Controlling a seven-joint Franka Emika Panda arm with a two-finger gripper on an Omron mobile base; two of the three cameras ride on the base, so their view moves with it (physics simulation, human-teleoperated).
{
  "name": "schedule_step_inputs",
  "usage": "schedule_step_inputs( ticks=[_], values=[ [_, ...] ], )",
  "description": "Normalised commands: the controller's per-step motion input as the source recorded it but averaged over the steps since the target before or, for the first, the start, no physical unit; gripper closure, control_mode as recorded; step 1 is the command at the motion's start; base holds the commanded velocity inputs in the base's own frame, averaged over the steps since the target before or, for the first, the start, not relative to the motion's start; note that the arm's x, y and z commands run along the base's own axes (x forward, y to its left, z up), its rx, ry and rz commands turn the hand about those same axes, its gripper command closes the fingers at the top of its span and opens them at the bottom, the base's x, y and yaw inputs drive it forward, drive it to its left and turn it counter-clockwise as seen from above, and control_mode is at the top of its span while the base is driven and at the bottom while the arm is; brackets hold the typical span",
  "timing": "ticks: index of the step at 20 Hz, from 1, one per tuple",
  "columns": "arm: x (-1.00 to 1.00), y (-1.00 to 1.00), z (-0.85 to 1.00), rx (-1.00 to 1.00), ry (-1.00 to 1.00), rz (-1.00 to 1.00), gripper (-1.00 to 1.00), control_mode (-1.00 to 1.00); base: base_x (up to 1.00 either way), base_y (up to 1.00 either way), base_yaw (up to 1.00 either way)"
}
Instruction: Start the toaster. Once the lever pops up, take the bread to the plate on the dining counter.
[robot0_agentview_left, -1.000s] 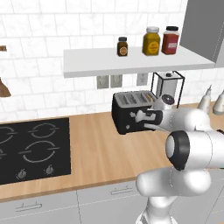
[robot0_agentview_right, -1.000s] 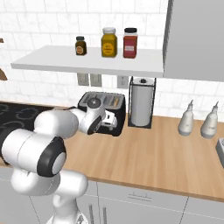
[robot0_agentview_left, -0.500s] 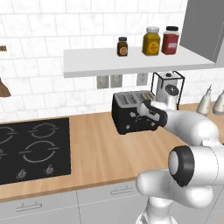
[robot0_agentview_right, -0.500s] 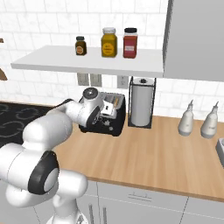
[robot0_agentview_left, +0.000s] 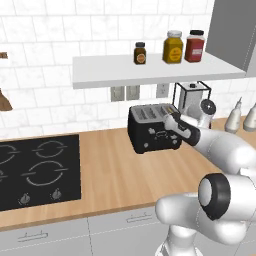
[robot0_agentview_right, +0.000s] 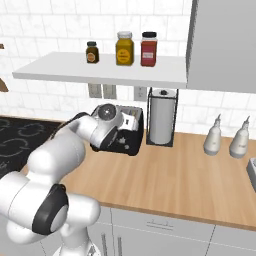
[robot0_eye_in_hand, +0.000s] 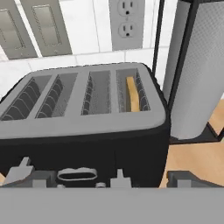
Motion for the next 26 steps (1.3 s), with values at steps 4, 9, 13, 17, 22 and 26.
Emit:
schedule_step_inputs(
  ticks=[4,9,13,17,22,26],
  values=[
    [0.15,-0.01,0.09,0.00,-0.12,0.00,-1.00,-1.00,0.00,0.00,0.00],
    [0.33,0.00,0.26,0.00,0.00,0.00,-1.00,-1.00,0.00,0.00,0.00],
    [0.36,0.00,0.36,0.00,0.02,0.00,-1.00,-1.00,0.00,0.00,0.00],
    [0.23,-0.07,0.08,0.00,0.02,0.00,-1.00,-1.00,0.00,0.00,0.00],
    [0.07,-0.16,-0.14,0.00,0.00,0.00,-1.00,-1.00,0.00,0.00,0.00],
    [0.08,-0.15,-0.16,0.00,0.00,0.00,-1.00,-1.00,0.00,0.00,0.00]
  ],
)
